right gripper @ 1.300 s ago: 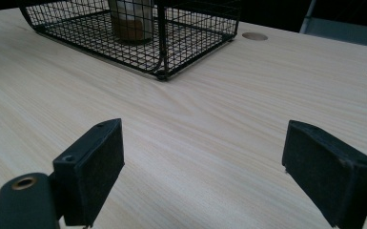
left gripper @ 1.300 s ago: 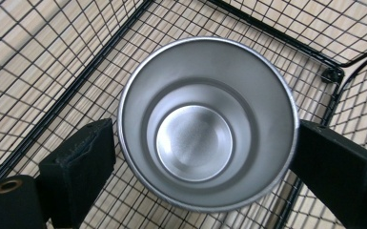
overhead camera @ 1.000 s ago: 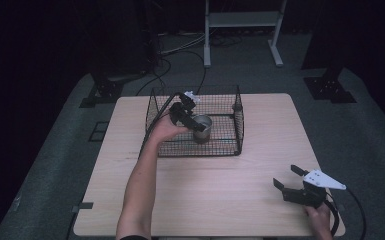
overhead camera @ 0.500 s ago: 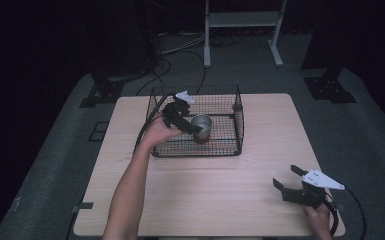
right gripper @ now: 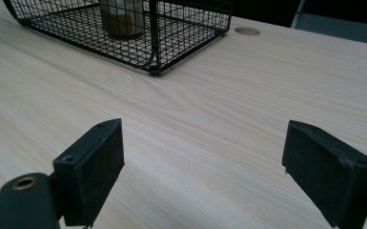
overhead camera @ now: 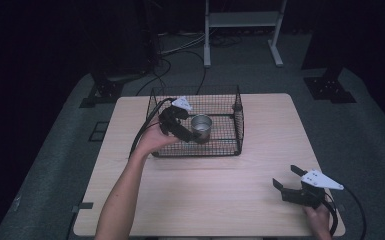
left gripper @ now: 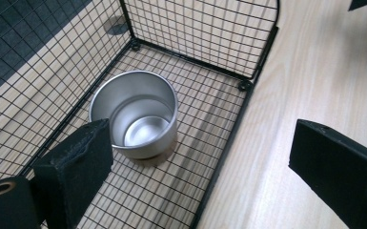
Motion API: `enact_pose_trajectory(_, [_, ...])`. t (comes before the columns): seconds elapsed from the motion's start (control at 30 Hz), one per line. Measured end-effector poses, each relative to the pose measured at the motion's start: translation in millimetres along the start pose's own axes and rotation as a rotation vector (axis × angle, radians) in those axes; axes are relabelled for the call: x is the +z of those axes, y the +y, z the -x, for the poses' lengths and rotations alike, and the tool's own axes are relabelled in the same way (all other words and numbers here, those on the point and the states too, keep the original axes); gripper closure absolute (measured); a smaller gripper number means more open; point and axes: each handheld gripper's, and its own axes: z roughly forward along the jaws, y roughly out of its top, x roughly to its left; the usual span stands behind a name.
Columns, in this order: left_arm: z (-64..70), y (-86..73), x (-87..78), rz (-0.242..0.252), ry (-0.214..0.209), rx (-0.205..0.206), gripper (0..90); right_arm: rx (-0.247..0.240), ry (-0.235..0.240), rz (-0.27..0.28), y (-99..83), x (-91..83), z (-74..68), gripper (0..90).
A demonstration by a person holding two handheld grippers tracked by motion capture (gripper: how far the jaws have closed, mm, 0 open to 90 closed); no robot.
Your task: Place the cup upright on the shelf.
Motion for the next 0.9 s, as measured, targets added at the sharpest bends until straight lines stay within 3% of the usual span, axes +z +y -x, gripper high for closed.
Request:
enact_pose_trajectory(0.63, [34.9, -30.0, -18.1, 0.064, -0.008, 0.036, 6.5, -0.006, -0.012, -0.013, 0.5, 1.5, -0.9, 13.4])
enact_pose_trajectory(0.9, [41.1, -46.2, -21.0, 0.057, 0.002, 0.028, 6.5, -0.006, -0.012, -0.016, 0.6, 1.6, -1.1, 13.4])
